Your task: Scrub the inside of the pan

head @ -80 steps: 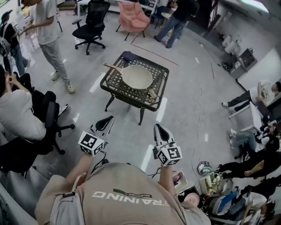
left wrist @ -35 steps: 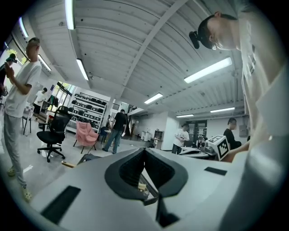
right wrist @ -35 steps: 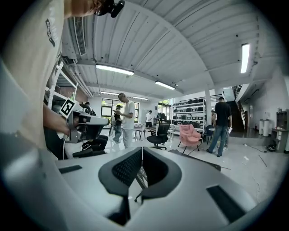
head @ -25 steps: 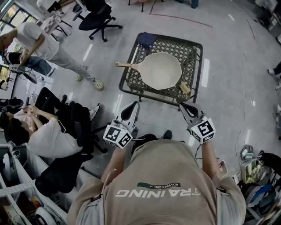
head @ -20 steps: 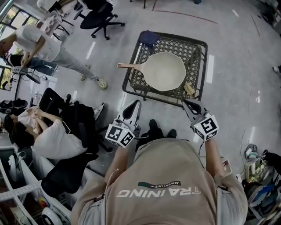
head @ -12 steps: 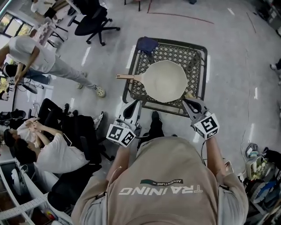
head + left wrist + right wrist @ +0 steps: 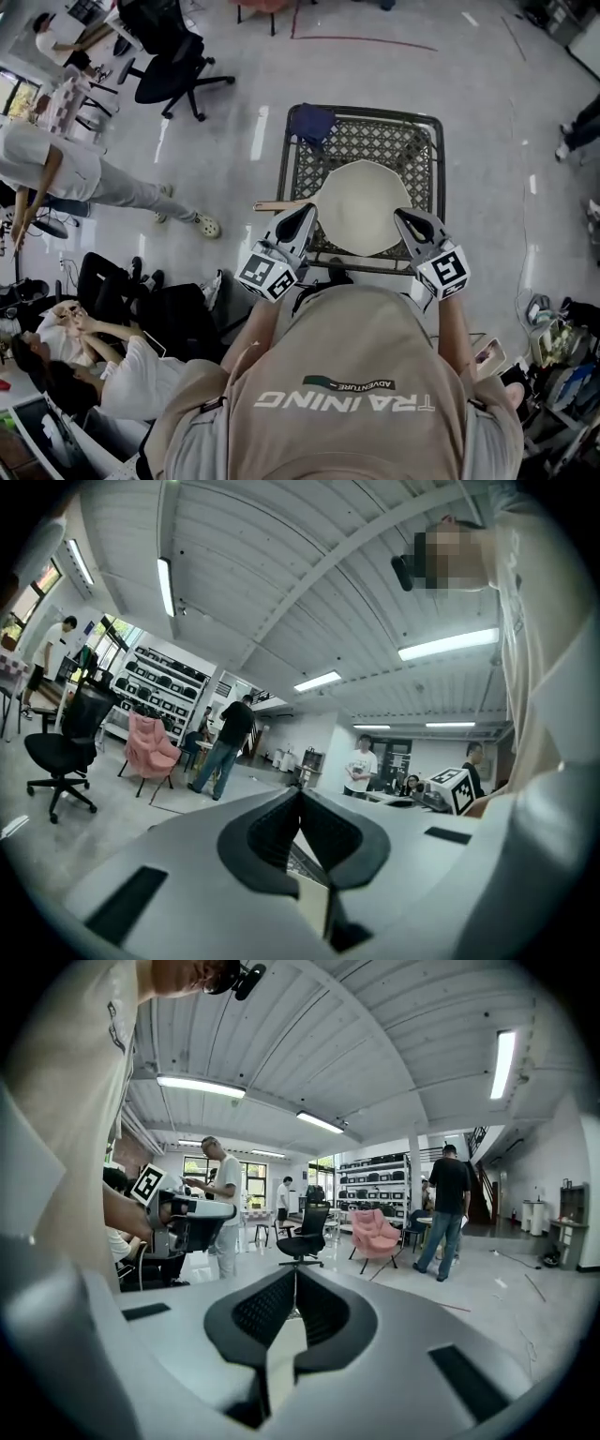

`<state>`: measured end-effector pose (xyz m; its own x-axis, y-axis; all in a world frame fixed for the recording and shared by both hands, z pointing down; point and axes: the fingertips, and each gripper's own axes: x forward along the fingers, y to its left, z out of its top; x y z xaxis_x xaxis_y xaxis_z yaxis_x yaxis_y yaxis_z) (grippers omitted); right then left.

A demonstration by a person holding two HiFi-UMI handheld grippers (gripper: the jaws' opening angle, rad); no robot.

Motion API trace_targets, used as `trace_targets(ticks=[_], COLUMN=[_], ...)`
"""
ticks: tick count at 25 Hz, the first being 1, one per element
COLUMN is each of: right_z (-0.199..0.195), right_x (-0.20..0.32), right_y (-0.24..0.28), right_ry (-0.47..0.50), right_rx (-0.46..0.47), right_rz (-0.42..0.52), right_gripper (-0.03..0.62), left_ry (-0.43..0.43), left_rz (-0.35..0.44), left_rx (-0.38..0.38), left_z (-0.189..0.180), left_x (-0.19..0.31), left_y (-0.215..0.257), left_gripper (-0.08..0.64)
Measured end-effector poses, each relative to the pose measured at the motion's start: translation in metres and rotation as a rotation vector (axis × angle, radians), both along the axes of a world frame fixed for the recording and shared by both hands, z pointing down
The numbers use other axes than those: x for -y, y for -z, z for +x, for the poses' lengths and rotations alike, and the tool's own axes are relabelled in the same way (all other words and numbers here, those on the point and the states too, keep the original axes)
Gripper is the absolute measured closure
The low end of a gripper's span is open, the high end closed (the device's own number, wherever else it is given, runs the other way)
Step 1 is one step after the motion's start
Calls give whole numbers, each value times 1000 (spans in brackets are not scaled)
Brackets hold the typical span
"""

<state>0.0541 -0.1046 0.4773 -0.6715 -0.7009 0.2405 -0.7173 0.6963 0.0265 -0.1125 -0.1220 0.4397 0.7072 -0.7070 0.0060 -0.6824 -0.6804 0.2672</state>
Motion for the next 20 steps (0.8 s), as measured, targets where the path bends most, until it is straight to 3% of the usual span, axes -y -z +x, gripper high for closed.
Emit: trace_targets(ticks=[5,12,20], right_z=[-3,38,78], right_x=[29,33,35], right_y=[-3,-28,-62], right_ry=[-50,-94,-37], right_rx=[-23,-36,-122], right_rz=[2,-57,-110], right_gripper=[572,572,572], left_ry=[-39,-87,21], left_rz=[-16,-47,-37], left_rx=[-12,17,63], left_z=[5,39,45], left_x=[34,44,55], left_y=[-8,-23,-13], left_gripper=[541,542,541])
